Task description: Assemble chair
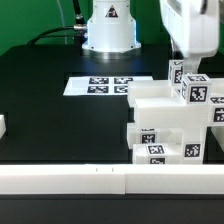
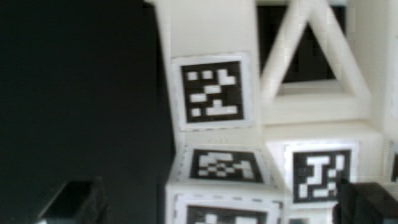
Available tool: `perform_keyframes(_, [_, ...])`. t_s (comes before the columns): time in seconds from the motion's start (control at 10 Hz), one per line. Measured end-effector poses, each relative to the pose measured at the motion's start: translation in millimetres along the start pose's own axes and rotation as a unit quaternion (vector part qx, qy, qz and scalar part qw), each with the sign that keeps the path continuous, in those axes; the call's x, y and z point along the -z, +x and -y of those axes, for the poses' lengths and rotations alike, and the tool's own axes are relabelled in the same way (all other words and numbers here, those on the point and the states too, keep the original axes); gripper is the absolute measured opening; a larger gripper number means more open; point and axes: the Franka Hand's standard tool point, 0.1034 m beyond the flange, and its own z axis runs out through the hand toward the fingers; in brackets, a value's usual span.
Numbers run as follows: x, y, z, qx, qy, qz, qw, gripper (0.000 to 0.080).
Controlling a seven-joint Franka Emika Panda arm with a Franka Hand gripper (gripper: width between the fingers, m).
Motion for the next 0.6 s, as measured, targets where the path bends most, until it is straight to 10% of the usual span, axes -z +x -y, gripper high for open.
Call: perform_keyframes(0.6, [0.4,2.3,-1.1,0.285,-0.011,-0.013,0.958,0.0649])
